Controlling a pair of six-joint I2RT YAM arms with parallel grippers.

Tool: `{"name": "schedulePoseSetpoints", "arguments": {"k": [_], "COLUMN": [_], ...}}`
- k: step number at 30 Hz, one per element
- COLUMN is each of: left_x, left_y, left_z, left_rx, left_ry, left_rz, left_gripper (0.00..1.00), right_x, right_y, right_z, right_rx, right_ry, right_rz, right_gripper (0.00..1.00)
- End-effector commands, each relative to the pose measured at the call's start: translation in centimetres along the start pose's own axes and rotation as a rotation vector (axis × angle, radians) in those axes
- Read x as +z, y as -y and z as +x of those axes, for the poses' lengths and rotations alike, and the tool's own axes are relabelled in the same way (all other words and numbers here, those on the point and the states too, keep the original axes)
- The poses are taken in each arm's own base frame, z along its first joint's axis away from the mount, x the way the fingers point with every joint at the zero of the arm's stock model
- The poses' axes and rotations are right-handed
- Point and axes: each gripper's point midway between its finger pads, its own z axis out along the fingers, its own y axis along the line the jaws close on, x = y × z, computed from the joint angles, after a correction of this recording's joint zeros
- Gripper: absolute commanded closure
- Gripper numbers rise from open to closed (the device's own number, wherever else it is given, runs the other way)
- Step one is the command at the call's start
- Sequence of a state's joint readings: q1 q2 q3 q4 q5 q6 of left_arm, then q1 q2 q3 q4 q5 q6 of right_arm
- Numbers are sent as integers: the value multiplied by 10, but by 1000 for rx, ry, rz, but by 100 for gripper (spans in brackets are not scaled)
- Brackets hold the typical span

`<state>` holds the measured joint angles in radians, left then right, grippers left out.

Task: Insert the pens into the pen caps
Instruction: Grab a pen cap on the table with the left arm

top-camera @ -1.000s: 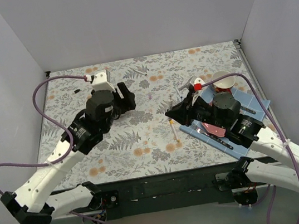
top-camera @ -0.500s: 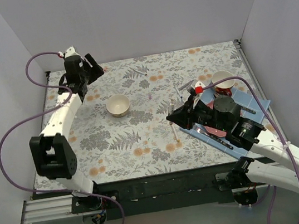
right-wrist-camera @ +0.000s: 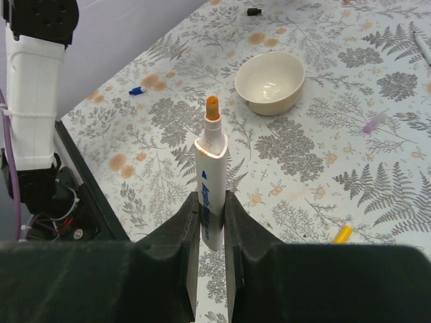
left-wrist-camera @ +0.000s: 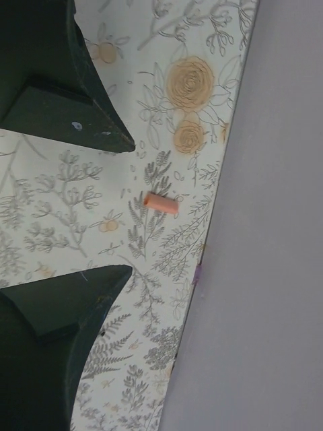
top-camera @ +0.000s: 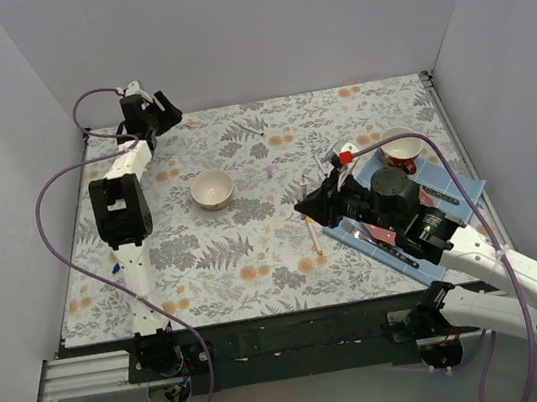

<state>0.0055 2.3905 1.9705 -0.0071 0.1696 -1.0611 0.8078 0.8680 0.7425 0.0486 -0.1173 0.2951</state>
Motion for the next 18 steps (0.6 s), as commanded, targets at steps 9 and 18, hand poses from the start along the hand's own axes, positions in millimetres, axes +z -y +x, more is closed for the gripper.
{"name": "schedulePoseSetpoints", "arguments": {"k": [9,18], "left_x": [73,81], "left_y": [4,10], "left_z": [4,58], "left_rx": [50,19], "left_ry": [142,5], "left_rz": [153,269], "left_gripper": [35,45], "right_x": [22,24], "right_y": [14,16], "right_z": [-42,-44], "right_rx": [-90,-90], "right_ry": [92,98], "right_rz": [62,50], "right_gripper": [99,99]}}
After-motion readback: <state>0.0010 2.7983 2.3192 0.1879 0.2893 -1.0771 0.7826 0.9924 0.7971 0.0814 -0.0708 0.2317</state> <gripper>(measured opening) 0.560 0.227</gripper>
